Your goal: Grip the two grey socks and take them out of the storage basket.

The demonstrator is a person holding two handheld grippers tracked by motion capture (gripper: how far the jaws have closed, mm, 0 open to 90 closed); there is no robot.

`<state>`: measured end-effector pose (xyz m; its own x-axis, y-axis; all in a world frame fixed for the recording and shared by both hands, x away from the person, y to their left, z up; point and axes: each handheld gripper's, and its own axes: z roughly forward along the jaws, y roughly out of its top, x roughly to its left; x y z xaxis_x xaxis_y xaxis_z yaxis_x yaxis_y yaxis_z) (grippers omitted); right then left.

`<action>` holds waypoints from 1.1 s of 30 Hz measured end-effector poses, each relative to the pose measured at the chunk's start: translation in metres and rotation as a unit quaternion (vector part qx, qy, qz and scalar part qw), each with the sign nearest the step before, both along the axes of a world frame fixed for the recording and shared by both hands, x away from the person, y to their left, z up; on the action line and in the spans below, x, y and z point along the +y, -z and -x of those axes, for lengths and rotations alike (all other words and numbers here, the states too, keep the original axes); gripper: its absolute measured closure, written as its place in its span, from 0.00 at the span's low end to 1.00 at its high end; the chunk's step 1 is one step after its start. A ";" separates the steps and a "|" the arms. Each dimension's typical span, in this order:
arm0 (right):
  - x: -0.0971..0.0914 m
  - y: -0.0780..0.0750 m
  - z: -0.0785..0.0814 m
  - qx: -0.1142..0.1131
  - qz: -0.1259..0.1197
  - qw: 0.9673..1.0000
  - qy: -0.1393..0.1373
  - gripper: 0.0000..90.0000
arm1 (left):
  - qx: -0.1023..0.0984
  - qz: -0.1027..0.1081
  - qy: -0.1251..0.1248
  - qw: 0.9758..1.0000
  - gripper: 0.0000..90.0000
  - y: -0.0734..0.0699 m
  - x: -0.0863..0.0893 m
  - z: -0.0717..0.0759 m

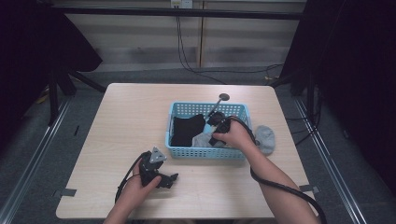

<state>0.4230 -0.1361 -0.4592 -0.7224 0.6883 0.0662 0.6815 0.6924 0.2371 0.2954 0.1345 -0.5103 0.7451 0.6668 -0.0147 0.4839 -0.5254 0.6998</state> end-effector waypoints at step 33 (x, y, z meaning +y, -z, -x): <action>-0.021 -0.036 0.001 -0.023 -0.023 0.999 0.012 0.82 | 0.001 0.000 0.000 1.000 0.00 0.000 0.000 0.000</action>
<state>0.4221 -0.1575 -0.4235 -0.7091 0.7021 0.0658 0.6851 0.6638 0.3000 0.2954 0.1345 -0.5102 0.7451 0.6668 -0.0160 0.4846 -0.5248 0.6998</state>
